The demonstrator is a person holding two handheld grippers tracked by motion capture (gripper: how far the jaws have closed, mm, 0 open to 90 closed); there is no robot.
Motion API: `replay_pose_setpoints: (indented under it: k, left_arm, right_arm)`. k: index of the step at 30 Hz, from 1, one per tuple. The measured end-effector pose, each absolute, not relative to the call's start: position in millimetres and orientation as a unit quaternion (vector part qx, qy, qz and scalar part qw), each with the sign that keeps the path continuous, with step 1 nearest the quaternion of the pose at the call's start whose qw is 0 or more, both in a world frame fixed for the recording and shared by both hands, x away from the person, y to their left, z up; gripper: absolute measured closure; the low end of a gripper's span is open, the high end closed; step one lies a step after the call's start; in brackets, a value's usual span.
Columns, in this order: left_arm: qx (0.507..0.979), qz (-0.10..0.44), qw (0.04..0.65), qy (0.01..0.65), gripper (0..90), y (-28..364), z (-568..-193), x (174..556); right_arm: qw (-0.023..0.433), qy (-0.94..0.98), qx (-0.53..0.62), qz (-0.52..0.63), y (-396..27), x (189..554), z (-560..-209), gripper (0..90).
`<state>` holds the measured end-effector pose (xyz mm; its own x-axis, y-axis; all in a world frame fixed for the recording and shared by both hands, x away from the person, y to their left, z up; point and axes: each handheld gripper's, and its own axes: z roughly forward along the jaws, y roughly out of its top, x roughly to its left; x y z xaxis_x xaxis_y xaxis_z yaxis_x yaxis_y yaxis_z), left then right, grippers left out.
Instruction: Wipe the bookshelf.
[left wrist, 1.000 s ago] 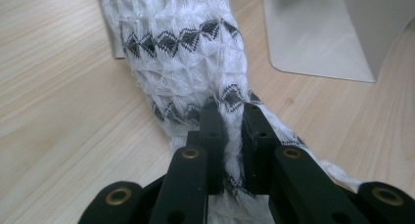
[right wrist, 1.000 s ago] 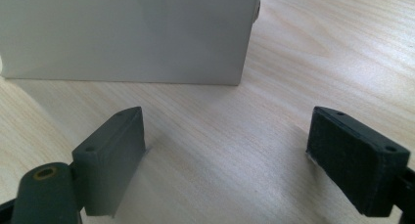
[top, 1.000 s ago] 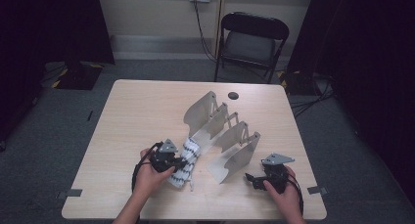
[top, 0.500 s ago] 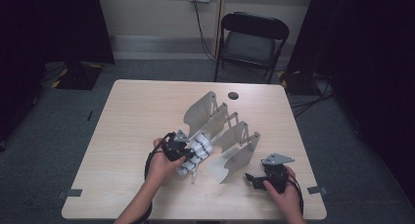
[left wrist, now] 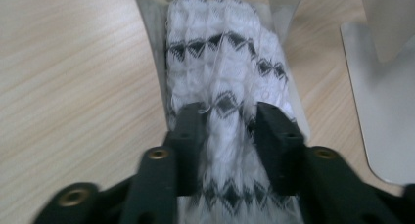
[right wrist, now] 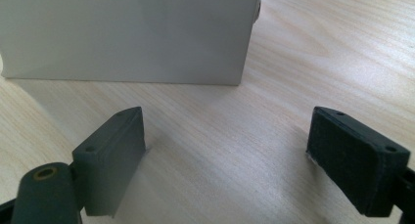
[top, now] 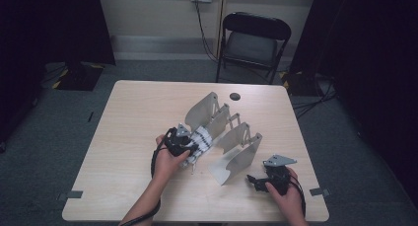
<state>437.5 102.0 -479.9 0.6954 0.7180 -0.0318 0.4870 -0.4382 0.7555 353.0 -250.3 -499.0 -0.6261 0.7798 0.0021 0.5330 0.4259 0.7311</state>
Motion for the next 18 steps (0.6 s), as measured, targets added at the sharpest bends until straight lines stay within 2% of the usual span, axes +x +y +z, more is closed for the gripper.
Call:
replay_pose_setpoints:
  k: [3, 6, 10, 12, 14, 15, 18]
  left_arm:
    - [0.828, 0.163, 0.402, 0.355, 48.6, 104.6, -472.3, 431.8]
    - [0.828, 0.167, 0.403, 0.353, 46.6, 114.2, -464.1, 423.8]
    - [0.834, 0.155, 0.396, 0.353, 49.9, 130.7, -461.6, 413.0]
    - [0.833, 0.153, 0.395, 0.356, 54.1, 134.8, -462.6, 408.6]
    - [0.840, 0.154, 0.383, 0.353, 62.4, 136.6, -465.3, 405.1]
    - [0.843, 0.155, 0.380, 0.348, 61.8, 135.4, -467.9, 404.6]
    - [0.852, 0.153, 0.366, 0.342, 67.3, 129.5, -473.7, 404.8]
  right_arm:
    - [0.171, 0.827, 0.397, 0.360, -250.2, 353.0, -499.0, 13.6]
    - [0.172, 0.827, 0.396, 0.360, -250.2, 353.1, -499.1, 13.6]
    - [0.172, 0.827, 0.396, 0.360, -250.3, 353.1, -499.1, 13.6]
    - [0.171, 0.827, 0.397, 0.360, -250.2, 353.0, -499.0, 13.6]
    - [0.172, 0.827, 0.397, 0.360, -250.2, 353.0, -499.0, 13.6]
    - [0.171, 0.827, 0.397, 0.360, -250.2, 353.0, -499.0, 13.6]
    - [0.172, 0.827, 0.396, 0.360, -250.2, 353.1, -499.1, 13.6]
